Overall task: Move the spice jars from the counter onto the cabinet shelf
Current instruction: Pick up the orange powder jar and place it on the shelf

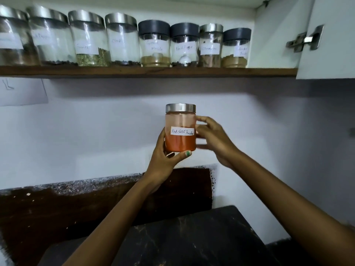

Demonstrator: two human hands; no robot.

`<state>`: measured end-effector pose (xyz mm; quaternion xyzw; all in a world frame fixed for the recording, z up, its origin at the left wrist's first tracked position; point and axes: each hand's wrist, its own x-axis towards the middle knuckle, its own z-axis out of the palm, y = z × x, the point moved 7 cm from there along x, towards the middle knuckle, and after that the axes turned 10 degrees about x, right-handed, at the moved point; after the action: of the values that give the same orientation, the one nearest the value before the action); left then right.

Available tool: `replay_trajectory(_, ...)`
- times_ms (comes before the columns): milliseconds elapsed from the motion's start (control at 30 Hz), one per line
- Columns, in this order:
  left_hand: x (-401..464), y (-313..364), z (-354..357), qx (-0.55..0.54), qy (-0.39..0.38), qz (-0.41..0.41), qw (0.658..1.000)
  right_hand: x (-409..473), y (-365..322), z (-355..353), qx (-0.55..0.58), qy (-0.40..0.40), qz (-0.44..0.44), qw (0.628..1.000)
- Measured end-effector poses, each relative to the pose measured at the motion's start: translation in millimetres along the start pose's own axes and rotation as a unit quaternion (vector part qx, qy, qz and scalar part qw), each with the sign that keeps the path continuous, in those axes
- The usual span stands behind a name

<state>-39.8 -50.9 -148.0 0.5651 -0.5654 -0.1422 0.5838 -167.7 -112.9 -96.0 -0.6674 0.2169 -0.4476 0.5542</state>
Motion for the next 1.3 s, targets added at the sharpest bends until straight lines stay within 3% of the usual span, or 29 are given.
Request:
replay_trajectory(133, 27.6, 27.4, 18.1, -0.020, 0.002, 0.036, 0.999, -1.3, -1.2, -11.3, 0.009, -0.027, -0.019, 0.999)
replay_trajectory(267, 54.0, 55.8, 47.4, -0.011, -0.018, 0.084, 0.996, 1.0, -14.6, -42.3, 0.074, 0.006, -0.081, 0.994)
replay_trajectory(433, 86.0, 97.9, 93.5, 0.018, -0.056, 0.129, 0.990, 7.6, -39.0, -97.8, 0.066, 0.109, -0.172, 0.977)
replay_trajectory(567, 112.1, 127.6, 125.3, 0.061, -0.038, 0.142, 0.987, 16.4, -61.6, -141.8, 0.033, 0.201, -0.237, 0.950)
replay_trajectory(767, 142.6, 168.1, 158.9, 0.105, 0.009, 0.187, 0.977, 34.0, -88.0, -188.4, 0.008, 0.279, -0.302, 0.911)
replay_trajectory(1000, 162.7, 180.8, 184.3, 0.123, 0.042, 0.210, 0.969, 72.5, -112.0, -219.5, -0.042, 0.298, -0.344, 0.890)
replay_trajectory(1300, 194.7, 167.5, 204.0, 0.304, 0.029, 0.176, 0.936, 127.4, -111.7, -233.7, -0.097, 0.256, -0.344, 0.898)
